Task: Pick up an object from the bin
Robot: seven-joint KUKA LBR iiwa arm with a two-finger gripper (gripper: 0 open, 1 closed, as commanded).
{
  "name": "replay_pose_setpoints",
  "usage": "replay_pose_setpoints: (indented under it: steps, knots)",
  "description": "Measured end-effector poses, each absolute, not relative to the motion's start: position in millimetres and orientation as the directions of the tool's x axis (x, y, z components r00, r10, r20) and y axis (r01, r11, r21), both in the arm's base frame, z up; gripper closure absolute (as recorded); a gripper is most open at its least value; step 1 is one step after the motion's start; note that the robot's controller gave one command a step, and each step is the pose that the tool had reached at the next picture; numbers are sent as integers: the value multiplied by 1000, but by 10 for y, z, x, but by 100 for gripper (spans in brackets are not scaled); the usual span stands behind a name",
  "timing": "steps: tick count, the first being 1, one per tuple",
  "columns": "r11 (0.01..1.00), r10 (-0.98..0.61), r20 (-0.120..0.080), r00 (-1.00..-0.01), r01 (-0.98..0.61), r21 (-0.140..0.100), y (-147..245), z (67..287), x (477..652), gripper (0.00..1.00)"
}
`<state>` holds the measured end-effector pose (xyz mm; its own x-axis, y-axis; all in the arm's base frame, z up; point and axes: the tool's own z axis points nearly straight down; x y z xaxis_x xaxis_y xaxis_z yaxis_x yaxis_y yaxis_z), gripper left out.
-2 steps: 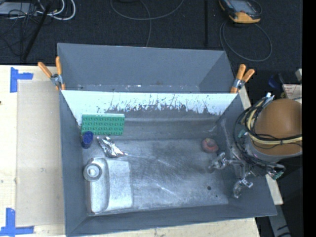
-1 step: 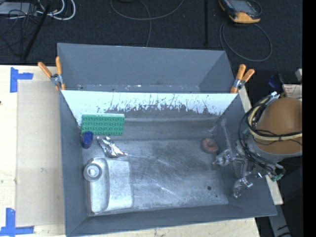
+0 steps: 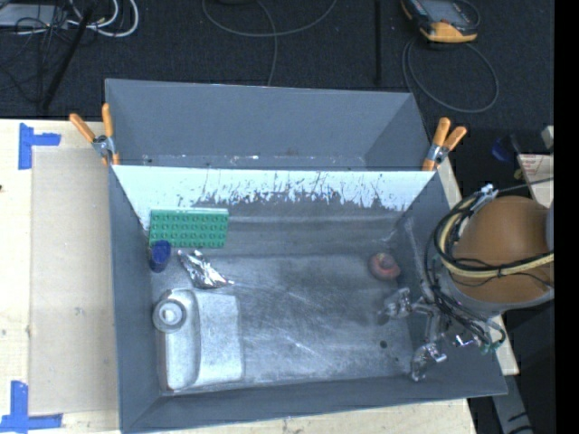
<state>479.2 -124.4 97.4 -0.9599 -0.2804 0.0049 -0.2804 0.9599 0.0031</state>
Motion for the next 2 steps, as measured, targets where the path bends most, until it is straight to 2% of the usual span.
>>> replay_pose_setpoints:
  steps: [1,2]
  knots:
    - [954,-298,-6,-954,-298,-1,-1397,926,4713,0]
    - [894,-448,-2,-894,-448,0,-1520,932,4958,0]
